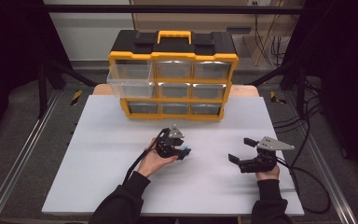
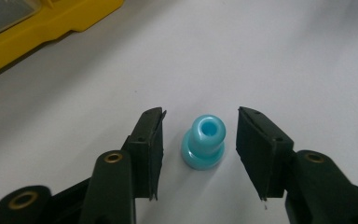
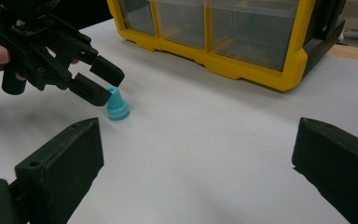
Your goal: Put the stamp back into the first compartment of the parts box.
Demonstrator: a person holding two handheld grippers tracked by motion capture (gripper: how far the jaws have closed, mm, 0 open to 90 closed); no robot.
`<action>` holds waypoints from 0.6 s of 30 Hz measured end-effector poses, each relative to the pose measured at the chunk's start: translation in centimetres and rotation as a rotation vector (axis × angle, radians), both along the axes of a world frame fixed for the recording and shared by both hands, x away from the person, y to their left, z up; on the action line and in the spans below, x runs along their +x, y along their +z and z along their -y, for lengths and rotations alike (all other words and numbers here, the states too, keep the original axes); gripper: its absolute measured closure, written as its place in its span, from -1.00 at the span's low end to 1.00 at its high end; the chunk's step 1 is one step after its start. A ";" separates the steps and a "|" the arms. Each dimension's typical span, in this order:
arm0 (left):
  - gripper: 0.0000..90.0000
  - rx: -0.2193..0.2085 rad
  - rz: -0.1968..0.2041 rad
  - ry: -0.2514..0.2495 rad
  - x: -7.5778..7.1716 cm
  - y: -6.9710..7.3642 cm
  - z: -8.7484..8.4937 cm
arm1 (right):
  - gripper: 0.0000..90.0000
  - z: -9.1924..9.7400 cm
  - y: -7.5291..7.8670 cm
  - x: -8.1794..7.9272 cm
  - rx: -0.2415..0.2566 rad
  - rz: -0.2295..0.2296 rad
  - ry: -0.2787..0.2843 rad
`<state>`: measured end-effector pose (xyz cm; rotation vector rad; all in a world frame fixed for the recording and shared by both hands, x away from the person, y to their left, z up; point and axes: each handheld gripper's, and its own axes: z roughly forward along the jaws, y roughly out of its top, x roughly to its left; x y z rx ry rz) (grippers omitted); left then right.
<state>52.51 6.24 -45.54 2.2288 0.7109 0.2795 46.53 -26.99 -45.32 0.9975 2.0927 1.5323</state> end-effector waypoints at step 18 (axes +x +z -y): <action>0.53 0.020 -0.014 -0.002 -0.1 -0.1 0.4 | -0.94 0.0 0.0 0.0 0.000 0.000 0.001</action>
